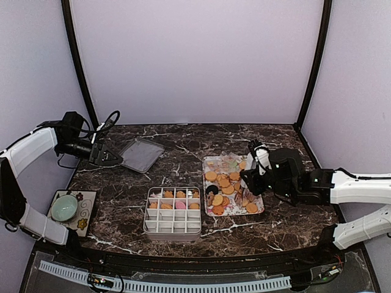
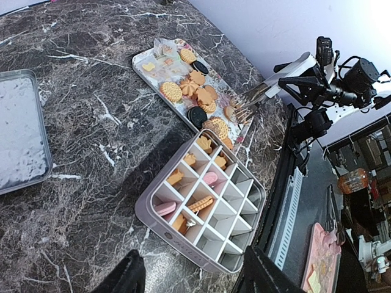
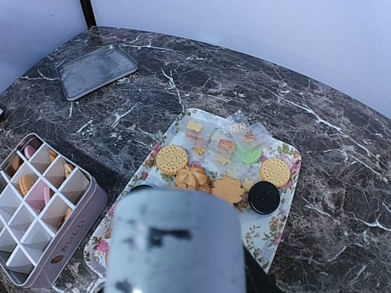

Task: Pack the cookies
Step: Pick up the fake cookies from the plate.

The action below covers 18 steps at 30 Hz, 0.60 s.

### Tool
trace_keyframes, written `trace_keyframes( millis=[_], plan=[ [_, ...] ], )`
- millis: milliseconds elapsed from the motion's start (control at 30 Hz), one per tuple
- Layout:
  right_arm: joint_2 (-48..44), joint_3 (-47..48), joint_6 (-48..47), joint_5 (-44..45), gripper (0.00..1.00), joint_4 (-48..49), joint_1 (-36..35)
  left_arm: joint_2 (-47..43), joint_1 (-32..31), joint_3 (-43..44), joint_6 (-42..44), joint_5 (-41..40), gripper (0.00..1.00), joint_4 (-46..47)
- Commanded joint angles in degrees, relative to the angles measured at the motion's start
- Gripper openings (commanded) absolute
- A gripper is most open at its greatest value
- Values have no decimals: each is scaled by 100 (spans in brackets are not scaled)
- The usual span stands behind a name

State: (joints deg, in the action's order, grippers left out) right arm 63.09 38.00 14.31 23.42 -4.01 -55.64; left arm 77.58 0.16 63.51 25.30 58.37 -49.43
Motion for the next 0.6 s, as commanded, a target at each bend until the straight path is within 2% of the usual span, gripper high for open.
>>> trace_keyframes(
  millis=[0, 567],
  plan=[
    [-84, -52, 108, 19, 43, 422, 69, -8, 35, 98, 89, 157, 56, -124],
    [54, -337, 222, -214, 39, 453, 141, 42, 36, 188, 72, 180, 56, -152]
  ],
)
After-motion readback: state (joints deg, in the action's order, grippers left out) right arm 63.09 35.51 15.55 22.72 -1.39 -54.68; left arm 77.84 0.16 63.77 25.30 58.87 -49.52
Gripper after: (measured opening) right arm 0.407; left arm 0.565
